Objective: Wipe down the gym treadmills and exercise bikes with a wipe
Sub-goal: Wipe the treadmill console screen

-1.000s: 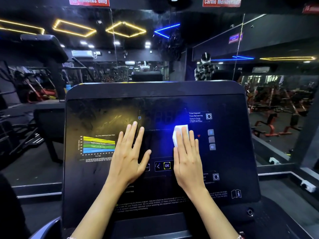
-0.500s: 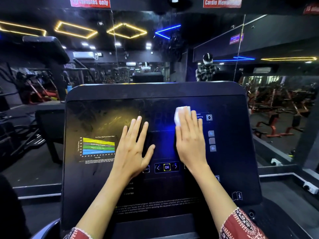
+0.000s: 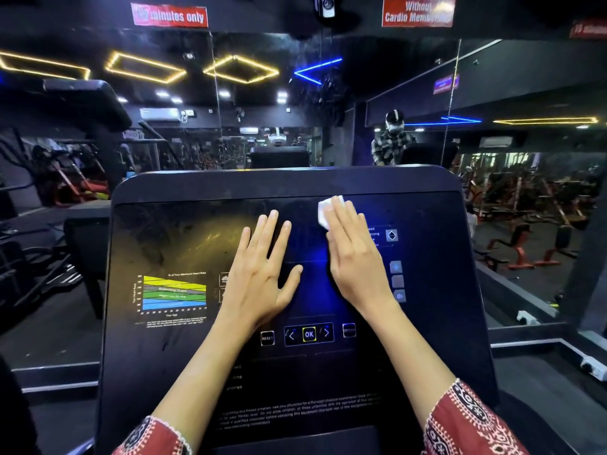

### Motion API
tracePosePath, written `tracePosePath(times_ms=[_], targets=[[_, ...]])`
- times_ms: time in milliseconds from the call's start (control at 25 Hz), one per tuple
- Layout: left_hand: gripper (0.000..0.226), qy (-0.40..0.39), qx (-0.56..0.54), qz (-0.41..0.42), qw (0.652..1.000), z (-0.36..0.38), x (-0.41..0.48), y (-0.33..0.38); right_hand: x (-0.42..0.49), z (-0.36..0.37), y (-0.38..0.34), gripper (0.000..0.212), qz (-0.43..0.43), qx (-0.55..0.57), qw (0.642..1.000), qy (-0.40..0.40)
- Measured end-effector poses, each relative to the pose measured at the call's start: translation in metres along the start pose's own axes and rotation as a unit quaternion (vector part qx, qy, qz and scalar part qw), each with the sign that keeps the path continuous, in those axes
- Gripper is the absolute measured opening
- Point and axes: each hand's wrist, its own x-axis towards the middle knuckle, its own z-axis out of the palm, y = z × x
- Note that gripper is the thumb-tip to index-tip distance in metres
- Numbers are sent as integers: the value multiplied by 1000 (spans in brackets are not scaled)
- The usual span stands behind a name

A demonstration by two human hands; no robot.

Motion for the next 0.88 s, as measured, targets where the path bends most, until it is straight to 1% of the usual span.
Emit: tracePosePath(times_ms=[80, 120, 160, 240, 280, 360, 400, 440, 480, 520, 600, 640, 680, 760, 800, 840, 880], targets=[[64, 0, 0, 1, 1000, 0, 5, -1, 9, -3, 4, 47, 68, 47, 996, 30], [65, 1, 1, 0, 1000, 0, 8, -2, 13, -1, -2, 47, 63, 58, 996, 30], [66, 3, 2, -1, 1000, 0, 12, -4, 18, 1, -12, 48, 27, 50, 998, 13], [67, 3, 1, -5, 1000, 1, 21, -7, 30, 10, -23, 51, -57, -16, 998, -23], [67, 4, 0, -9, 1000, 1, 25, -9, 38, 11, -23, 52, -66, -54, 996, -19], [67, 6, 1, -14, 1000, 1, 31, -13, 55, 10, -17, 53, -8, -102, 995, 15], [67, 4, 2, -17, 1000, 1, 32, -15, 62, 10, -14, 53, 25, -106, 994, 29], [66, 0, 2, -17, 1000, 1, 33, -16, 66, 10, -13, 54, 35, -98, 994, 29], [66, -3, 1, -15, 1000, 1, 34, -17, 69, 13, -15, 54, 15, -83, 996, 16], [66, -5, 2, -11, 1000, 2, 35, -18, 69, 16, -18, 53, -26, -71, 997, 0], [66, -5, 4, -5, 1000, 2, 38, -17, 70, 18, -13, 50, -85, -73, 994, -9], [65, -4, 5, -5, 1000, 2, 39, -16, 70, 15, -5, 49, -83, -91, 992, -6], [65, -4, 4, -5, 1000, 2, 40, -14, 69, 10, 4, 48, -55, -111, 992, 2], [64, -4, 2, -8, 1000, 3, 41, -11, 66, 0, 16, 48, 28, -125, 991, 36], [64, -3, 3, -9, 1000, 4, 42, -10, 64, -2, 17, 49, 52, -117, 991, 40], [64, -1, 4, -10, 1000, 5, 43, -8, 62, -1, 15, 49, 46, -104, 993, 30], [64, 0, 5, -11, 1000, 6, 43, -6, 59, -1, 12, 49, 11, -89, 996, 14]])
